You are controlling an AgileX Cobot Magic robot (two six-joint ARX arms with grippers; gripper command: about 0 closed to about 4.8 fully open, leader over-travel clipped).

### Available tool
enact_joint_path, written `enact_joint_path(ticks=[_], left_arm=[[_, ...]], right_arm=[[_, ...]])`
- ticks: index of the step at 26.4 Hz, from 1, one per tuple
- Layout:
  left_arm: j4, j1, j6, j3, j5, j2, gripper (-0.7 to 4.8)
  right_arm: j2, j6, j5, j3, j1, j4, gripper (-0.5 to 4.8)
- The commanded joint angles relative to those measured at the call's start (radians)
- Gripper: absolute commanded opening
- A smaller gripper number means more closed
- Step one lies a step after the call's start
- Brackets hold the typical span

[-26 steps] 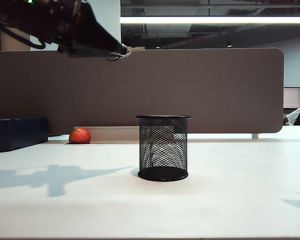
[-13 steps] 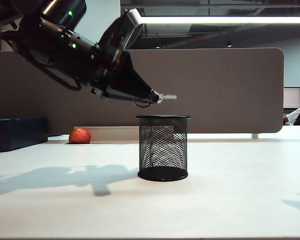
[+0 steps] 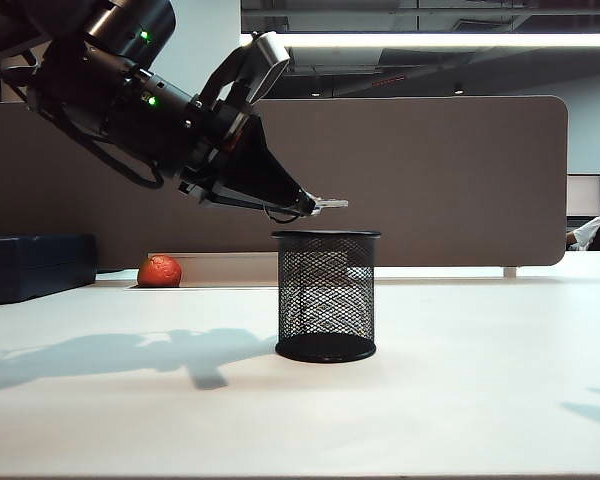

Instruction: Pick up a bunch of keys from the table, then put them into the black basket.

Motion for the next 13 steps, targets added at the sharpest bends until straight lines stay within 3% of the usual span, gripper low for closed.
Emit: enact_joint_path(ticks=[1,2,5,13], left_arm=[[0.025,-0.002,-0.002,0.004,-0.005,0.001,-0.05],[0.031,-0.002,-0.003,0.004,-0.004,0.001,0.08],[0.038,-0.002,-0.003,0.004,-0.005,0.001,1.48],[0.075,-0.002,-0.003,0.004,-0.005,0.001,1.57]], right_arm=[[-0.002,0.001,-0.005,0.007,0.002,0.014,2.41],[-0.002,0.001,-0.005,0.007,0.002,0.014,2.41],[-0.002,0.001,-0.005,0.007,0.002,0.014,2.41],[-0.002,0.001,-0.005,0.007,0.002,0.000,2.41]])
